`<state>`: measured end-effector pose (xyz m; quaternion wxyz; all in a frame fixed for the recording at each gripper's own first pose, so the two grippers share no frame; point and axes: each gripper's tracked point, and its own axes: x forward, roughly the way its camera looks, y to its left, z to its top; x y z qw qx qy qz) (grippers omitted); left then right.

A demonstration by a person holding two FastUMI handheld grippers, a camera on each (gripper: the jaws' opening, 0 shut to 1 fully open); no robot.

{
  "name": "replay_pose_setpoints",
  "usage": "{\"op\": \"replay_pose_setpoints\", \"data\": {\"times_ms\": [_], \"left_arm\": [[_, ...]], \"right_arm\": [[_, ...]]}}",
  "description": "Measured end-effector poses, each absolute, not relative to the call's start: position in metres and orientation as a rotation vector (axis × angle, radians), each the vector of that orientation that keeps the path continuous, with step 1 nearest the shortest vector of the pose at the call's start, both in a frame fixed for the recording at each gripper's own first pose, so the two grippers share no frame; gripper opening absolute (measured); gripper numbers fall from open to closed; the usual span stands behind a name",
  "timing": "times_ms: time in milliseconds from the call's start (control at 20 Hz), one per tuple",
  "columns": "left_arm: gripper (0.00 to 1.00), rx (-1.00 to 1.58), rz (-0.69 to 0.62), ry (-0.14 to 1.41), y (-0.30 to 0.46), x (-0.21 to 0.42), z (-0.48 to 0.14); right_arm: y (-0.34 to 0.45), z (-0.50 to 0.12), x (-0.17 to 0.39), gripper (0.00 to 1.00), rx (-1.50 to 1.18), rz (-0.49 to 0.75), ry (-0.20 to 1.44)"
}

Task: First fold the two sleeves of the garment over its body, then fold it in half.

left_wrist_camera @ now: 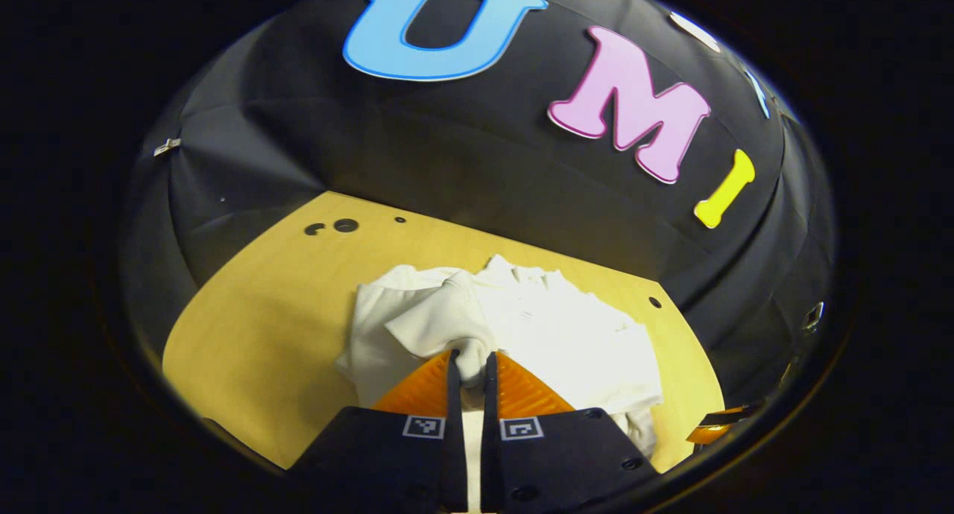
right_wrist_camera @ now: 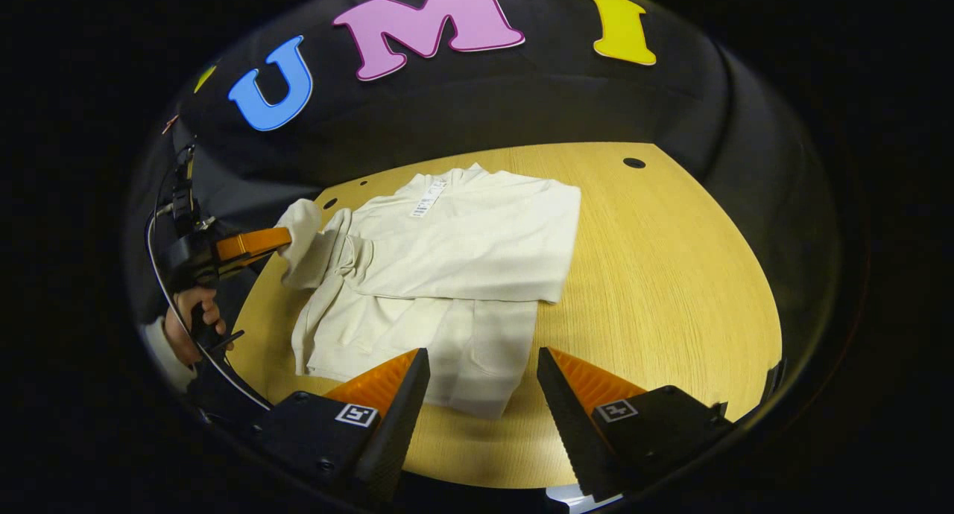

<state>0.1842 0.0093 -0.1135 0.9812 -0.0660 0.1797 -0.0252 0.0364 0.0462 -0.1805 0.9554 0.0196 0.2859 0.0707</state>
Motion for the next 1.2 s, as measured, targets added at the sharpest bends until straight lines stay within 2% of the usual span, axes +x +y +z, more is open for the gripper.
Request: {"op": "replay_pose_setpoints", "data": {"times_ms": [400,750,800,850,900,950,1000,1150,1200], "left_arm": [[0.12,-0.074,-0.09,0.431,-0.087,0.21,-0.151],[0.12,-0.008,-0.044,0.492,-0.114,0.235,-0.195],[0.13,0.003,-0.04,0.507,-0.117,0.237,-0.202],[0.23,0.019,-0.028,0.523,-0.116,0.24,-0.209],[0.17,0.04,-0.011,0.532,-0.112,0.241,-0.213],[0.31,0.067,0.008,0.545,-0.109,0.242,-0.22],[0.29,0.086,0.006,0.555,-0.109,0.241,-0.225],[0.84,0.138,-0.024,0.56,-0.114,0.236,-0.228],[0.86,0.142,-0.05,0.565,-0.119,0.232,-0.229]], "right_arm": [[0.024,-0.207,0.055,0.9,0.074,0.195,0.662],[0.016,-0.217,0.074,0.9,0.118,0.251,0.718],[0.017,-0.216,0.075,0.9,0.12,0.257,0.718],[0.017,-0.216,0.075,0.9,0.117,0.261,0.72],[0.018,-0.219,0.074,0.9,0.114,0.262,0.725],[0.016,-0.221,0.075,0.9,0.111,0.258,0.729],[0.016,-0.222,0.075,0.9,0.108,0.254,0.73],[0.019,-0.22,0.074,0.9,0.113,0.24,0.72],[0.019,-0.219,0.073,0.9,0.12,0.231,0.715]]}}
